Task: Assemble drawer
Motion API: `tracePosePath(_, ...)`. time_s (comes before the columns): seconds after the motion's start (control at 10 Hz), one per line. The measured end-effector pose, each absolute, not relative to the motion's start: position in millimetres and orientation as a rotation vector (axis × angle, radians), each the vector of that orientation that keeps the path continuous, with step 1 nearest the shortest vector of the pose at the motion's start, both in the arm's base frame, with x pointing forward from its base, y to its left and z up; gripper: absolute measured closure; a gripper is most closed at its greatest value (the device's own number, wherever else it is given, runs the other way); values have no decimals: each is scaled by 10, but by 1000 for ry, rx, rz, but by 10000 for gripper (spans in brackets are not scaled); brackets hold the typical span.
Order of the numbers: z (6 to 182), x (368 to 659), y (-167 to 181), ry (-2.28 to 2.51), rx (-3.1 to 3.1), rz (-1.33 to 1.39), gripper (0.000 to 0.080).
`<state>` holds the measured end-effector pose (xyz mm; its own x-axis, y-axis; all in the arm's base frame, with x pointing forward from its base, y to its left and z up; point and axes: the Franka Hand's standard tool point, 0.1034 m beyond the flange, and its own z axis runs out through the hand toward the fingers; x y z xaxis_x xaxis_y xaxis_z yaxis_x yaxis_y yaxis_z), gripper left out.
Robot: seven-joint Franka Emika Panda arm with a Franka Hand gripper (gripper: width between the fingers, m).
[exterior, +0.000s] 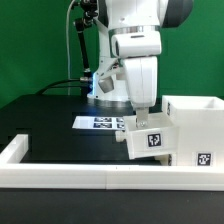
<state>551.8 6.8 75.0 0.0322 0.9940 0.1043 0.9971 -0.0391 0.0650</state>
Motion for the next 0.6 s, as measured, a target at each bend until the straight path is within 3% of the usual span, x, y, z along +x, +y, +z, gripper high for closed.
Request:
tracePosePath(0.3,1004,5760,-112,-2191,-2225,-171,151)
tracePosePath(0.6,952,5921,-281,-2202,-2208,-188,151)
